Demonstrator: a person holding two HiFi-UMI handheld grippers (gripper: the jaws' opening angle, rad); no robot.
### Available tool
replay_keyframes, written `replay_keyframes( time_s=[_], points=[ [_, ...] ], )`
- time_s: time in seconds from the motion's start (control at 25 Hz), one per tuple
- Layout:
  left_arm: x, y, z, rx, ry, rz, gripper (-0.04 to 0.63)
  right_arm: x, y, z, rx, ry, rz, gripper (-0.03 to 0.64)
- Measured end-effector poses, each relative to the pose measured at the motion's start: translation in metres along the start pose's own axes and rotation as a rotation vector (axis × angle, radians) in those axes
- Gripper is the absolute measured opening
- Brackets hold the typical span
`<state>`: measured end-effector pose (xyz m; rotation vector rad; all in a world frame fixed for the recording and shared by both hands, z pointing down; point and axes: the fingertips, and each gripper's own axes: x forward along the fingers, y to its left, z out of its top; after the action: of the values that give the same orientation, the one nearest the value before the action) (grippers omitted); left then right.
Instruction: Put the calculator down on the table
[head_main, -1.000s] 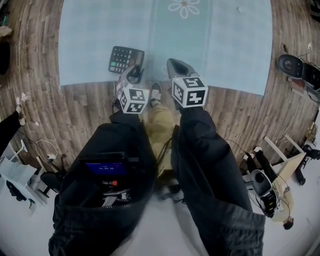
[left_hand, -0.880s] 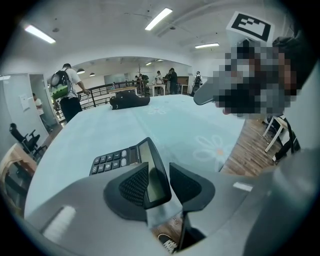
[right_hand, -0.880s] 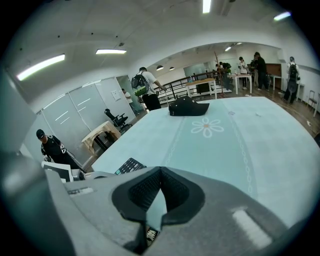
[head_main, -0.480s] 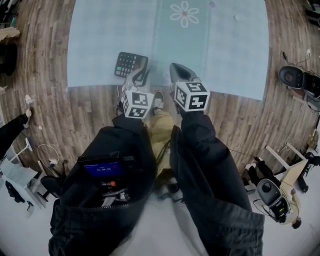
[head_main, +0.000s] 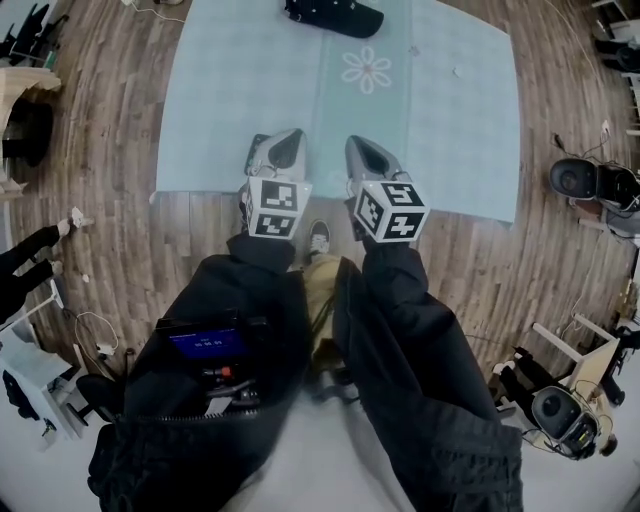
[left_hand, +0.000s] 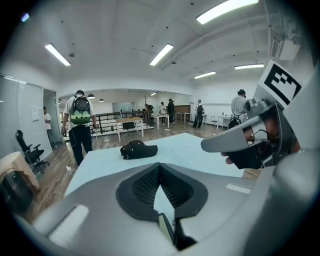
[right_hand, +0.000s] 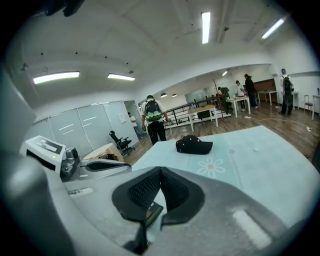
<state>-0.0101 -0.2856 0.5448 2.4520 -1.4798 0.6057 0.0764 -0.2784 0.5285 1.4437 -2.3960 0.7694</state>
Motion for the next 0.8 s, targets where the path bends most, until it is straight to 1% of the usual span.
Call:
replay_keyframes(
  time_s=[0.16,0.52,0.64,0.8],
  points=[
    [-0.014,0.010,0.049,-0.009,-0.087,0.008,0.002,-0.014,0.011,0.034,-0.039,-0.088,0.011,-0.003],
    [-0.067,0.032,0.157,-0.023,-0.282,0.030,0.002,-0.057,0.055,0.128,-0.154,-0.301,0.054,-0.003],
    [-0.083,0.033,0.186,-0.019,-0.344,0.030,0.002,-0.068,0.065,0.150,-0.181,-0.357,0.064,-0.003],
    [-0.102,0.042,0.213,-0.008,-0.399,0.038,0.002,-0.077,0.085,0.175,-0.220,-0.409,0.085,-0.003]
  ],
)
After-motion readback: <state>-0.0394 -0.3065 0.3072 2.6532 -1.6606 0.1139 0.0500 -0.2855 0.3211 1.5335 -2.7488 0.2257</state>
